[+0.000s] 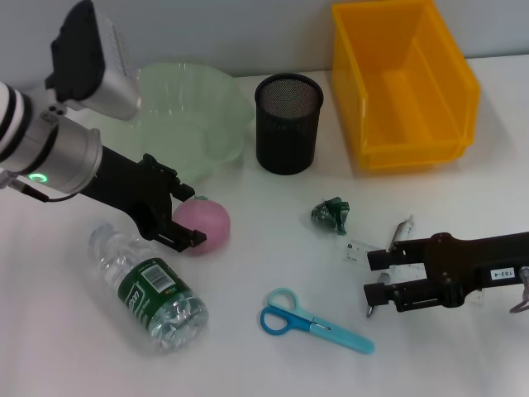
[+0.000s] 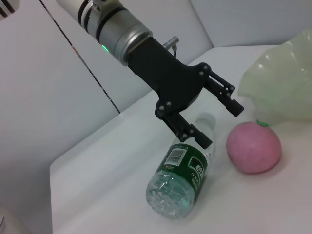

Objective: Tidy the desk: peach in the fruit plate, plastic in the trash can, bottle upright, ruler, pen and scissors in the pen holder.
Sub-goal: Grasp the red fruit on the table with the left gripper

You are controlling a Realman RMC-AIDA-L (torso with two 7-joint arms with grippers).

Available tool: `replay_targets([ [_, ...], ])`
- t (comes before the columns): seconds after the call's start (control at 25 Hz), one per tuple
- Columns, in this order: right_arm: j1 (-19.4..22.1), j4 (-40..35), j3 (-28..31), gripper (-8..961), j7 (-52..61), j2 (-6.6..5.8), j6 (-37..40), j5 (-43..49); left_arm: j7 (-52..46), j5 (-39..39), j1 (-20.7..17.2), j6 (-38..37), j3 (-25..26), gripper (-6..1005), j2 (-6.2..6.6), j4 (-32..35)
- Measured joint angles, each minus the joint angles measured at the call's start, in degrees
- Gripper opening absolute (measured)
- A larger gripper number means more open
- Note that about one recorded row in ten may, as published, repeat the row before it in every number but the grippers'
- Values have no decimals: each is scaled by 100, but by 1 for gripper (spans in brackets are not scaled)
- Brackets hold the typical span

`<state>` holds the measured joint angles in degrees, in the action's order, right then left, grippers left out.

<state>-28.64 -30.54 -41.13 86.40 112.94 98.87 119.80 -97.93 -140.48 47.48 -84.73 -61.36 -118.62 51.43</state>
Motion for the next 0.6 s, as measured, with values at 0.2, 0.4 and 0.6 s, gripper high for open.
replay_targets([
  [0.2,8,4,0,739,2,-5,1,0,-92,-1,-27,422,-456,750,-16,-50],
  [0.4,5,4,0,739,14,-7,3,0,-77,14,-61,631,-554,750,-23,-155],
  [0.6,-13,2,0,739,32,-9,8,-1,-49,58,-105,804,-646,751,-31,-278],
])
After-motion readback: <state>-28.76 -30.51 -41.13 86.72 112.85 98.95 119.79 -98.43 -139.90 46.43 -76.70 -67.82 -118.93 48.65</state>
